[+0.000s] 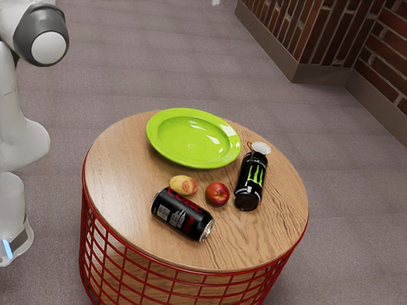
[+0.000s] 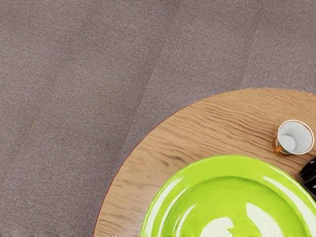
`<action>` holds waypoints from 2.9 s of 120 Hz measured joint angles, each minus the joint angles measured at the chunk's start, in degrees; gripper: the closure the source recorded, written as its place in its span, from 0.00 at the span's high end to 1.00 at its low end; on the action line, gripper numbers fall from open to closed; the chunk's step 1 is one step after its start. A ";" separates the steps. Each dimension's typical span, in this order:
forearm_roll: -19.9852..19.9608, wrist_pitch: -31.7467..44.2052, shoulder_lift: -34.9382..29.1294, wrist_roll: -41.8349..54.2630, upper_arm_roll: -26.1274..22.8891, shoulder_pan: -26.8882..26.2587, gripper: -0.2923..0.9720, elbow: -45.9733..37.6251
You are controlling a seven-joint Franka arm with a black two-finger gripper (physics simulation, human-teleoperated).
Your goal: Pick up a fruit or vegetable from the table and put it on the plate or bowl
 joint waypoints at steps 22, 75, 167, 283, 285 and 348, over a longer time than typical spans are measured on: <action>0.28 -1.59 0.98 0.59 -5.11 -9.89 0.75 -5.03; 0.07 0.55 7.61 2.53 -66.43 46.20 0.75 -13.73; 1.91 15.68 -14.70 2.12 -104.42 72.61 0.75 -46.24; 1.68 37.19 -6.38 -2.86 -108.98 72.49 0.75 -55.87; 1.68 37.24 -6.34 -2.90 -108.90 72.45 0.75 -55.89; 1.77 40.80 -1.34 -3.65 -107.19 72.51 0.79 -55.38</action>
